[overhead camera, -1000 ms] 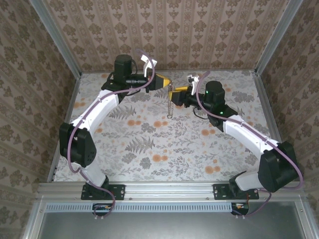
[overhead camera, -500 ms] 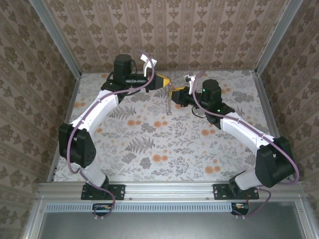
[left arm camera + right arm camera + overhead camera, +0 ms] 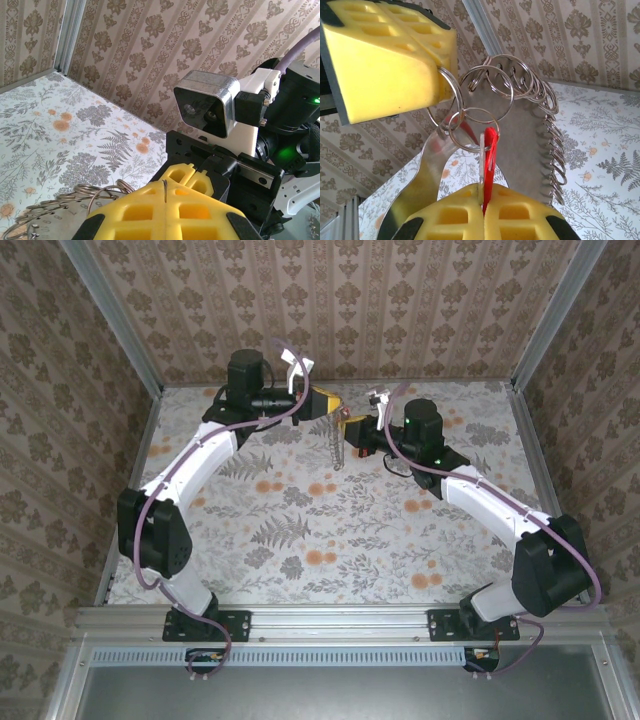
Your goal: Put the keys on the keyring
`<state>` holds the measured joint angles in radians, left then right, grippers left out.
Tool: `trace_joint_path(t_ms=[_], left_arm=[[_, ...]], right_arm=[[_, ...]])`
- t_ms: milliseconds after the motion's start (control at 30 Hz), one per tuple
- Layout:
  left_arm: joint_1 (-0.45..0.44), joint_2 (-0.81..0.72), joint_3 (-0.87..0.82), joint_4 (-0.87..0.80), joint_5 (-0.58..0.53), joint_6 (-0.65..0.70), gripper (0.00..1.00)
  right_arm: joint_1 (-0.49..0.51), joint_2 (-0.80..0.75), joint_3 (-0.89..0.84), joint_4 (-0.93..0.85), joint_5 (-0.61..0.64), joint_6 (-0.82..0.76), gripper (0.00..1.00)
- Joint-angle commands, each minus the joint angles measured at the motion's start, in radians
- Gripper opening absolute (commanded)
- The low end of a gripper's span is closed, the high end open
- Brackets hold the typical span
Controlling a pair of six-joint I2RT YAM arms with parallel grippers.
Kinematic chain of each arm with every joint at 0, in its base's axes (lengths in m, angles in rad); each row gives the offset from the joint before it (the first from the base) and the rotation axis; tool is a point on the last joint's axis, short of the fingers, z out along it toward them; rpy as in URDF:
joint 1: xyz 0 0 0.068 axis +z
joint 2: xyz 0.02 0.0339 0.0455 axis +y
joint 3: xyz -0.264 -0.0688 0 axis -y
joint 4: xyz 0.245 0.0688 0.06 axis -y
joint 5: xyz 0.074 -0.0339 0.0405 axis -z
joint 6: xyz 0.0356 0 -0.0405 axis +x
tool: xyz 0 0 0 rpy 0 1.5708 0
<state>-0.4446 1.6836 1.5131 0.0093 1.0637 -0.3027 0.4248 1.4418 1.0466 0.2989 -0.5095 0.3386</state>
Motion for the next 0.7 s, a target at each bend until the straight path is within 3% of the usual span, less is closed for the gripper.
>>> trace_joint_path(t_ms=[0,667], left_arm=[[-0.005,-0.054,-0.011,0.051,-0.013,-0.027,0.00],[-0.005,-0.103,-0.074,0.142,-0.079,-0.070,0.00]], right_arm=[[0.006,-0.029,0.023,-0.023,-0.029,-0.017,0.00],[0.041,-0.044,-0.012,-0.100,-0.059,-0.041,0.00]])
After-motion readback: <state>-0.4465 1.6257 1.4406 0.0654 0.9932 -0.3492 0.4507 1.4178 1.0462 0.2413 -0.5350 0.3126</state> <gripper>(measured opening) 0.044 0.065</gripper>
